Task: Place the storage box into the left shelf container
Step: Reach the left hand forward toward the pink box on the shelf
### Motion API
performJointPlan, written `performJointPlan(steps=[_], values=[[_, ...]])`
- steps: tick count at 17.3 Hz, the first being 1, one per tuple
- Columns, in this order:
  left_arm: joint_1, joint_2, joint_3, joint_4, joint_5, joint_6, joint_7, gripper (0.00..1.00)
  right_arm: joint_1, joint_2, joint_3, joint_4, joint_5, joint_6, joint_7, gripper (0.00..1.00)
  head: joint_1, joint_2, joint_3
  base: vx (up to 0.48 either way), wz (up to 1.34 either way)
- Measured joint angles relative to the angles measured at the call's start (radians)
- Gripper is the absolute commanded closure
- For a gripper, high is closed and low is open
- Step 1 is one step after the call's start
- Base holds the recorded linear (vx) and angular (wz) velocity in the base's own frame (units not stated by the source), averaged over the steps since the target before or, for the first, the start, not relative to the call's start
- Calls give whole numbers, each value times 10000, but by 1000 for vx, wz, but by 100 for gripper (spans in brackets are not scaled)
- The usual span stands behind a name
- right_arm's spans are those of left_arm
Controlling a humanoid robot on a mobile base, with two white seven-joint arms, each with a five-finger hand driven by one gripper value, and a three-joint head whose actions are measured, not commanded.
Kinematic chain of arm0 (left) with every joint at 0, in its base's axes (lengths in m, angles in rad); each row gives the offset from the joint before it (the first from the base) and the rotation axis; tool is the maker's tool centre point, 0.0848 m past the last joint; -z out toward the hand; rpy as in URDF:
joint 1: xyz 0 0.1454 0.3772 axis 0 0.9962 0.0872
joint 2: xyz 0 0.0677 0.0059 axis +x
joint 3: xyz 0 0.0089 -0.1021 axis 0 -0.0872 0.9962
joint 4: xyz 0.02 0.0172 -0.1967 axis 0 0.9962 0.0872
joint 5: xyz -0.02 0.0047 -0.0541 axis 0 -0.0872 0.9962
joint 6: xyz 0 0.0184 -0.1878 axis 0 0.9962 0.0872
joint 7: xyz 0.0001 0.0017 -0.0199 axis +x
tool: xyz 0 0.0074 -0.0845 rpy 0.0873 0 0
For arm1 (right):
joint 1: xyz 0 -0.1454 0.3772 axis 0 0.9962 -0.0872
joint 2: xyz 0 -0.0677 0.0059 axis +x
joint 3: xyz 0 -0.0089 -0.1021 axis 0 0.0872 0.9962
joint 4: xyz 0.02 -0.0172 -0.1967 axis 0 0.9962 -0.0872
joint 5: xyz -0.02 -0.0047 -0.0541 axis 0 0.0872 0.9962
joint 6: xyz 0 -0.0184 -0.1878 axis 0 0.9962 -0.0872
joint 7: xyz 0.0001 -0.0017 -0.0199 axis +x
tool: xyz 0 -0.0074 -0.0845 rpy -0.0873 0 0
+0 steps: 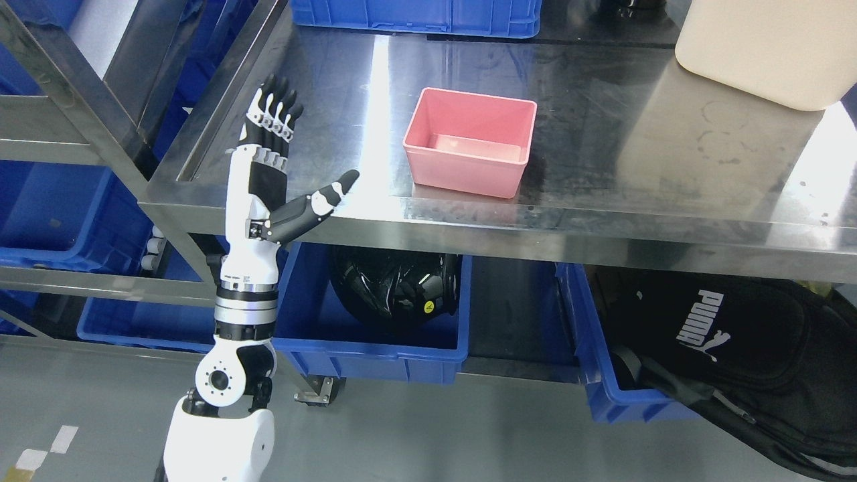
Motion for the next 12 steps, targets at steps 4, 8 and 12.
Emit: performJointPlan(steps=[4, 8, 12], values=[[-168, -1, 324, -4, -5, -236, -1607, 0, 0, 0, 0, 0, 0, 0, 0, 0, 0, 0, 0, 0, 0], [-1302, 5, 966, 29, -55, -196, -2047, 0, 0, 0, 0, 0, 0, 0, 1, 0, 0, 0, 0, 0, 0], [-2673, 735, 860, 207, -714, -4, -2962, 0, 1, 0, 0, 0, 0, 0, 3, 0, 0, 0, 0, 0, 0]])
